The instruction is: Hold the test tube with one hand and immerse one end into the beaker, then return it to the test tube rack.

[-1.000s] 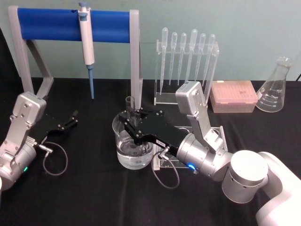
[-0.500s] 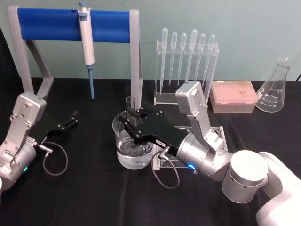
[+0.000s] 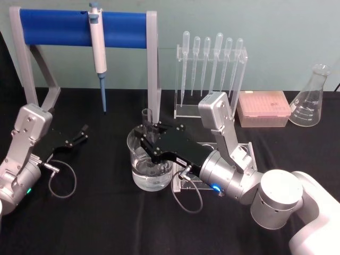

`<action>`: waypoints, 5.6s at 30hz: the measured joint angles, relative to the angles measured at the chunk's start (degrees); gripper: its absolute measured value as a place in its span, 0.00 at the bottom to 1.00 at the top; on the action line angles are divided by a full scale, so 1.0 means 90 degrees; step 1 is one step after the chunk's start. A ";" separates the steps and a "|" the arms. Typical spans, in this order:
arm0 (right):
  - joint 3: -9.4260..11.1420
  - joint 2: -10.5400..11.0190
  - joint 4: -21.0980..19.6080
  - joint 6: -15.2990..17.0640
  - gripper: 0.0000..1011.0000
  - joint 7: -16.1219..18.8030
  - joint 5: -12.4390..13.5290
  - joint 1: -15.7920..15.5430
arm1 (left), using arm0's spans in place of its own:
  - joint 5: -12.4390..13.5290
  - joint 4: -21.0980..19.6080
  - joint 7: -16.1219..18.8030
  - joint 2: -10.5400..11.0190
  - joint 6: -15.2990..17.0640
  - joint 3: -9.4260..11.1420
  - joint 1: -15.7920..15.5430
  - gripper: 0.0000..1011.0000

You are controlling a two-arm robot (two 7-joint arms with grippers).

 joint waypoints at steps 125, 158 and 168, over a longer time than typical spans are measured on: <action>0.0000 0.0000 0.0000 0.0000 0.23 0.0000 -0.0001 0.0000 | 0.0000 0.0000 0.0000 0.0000 0.0000 0.0000 0.0000 0.99; 0.0000 0.0000 0.0000 0.0000 0.23 0.0000 0.0000 0.0000 | 0.0000 0.0000 0.0000 0.0000 0.0000 0.0000 0.0000 0.99; 0.0000 0.0000 0.0000 0.0000 0.22 0.0000 0.0000 0.0000 | 0.0000 0.0000 0.0000 0.0000 0.0000 0.0000 0.0000 0.99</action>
